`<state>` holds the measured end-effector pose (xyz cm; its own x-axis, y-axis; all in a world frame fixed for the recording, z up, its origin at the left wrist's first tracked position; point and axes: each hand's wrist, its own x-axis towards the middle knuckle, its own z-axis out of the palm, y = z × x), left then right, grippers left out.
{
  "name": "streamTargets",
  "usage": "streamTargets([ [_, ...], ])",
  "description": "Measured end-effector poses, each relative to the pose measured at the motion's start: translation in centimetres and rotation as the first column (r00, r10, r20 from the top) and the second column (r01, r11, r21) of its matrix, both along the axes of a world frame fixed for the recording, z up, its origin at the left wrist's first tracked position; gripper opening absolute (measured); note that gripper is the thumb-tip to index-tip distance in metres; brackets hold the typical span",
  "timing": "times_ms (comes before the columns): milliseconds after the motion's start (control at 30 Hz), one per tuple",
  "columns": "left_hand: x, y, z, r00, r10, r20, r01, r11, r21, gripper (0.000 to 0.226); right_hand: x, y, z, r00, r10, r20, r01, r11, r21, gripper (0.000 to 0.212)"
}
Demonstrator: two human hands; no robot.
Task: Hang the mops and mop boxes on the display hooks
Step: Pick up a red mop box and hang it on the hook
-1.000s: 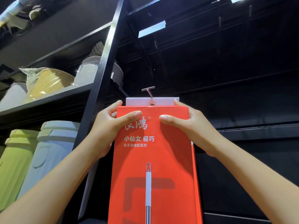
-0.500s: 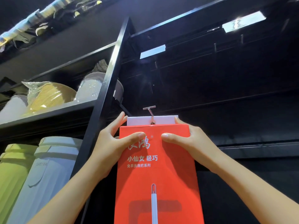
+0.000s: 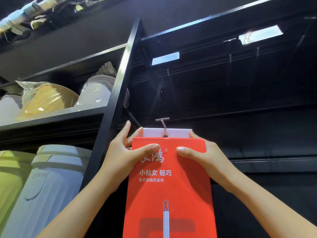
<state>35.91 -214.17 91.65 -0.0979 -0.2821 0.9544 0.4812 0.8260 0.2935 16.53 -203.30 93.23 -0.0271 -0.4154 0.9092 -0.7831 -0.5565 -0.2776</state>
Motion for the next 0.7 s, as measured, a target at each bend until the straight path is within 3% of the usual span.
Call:
streamTargets([
  [133, 0.3, -0.2, 0.9, 0.999, 0.002, 0.044, -0.004, 0.999, 0.051, 0.142, 0.7, 0.6, 0.4, 1.000, 0.015, -0.003, -0.015, 0.999, 0.034, 0.058],
  [467, -2.3, -1.2, -0.2, 0.993, -0.075, 0.089, 0.058, 0.982, 0.178, 0.139, -0.8, 0.3, -0.8, 0.994, -0.028, 0.103, 0.013, 0.990, 0.142, 0.035],
  [600, -3.6, -1.9, -0.7, 0.995, -0.016, 0.097, -0.003, 0.980, 0.197, 0.137, -2.0, -0.5, -1.2, 0.990, -0.006, 0.143, -0.009, 0.995, 0.104, 0.052],
  [700, -4.9, -2.8, -1.1, 0.995, 0.027, 0.100, -0.048, 0.976, 0.211, 0.131, -3.0, -1.5, -1.4, 0.986, -0.058, 0.154, 0.044, 0.995, 0.092, 0.081],
])
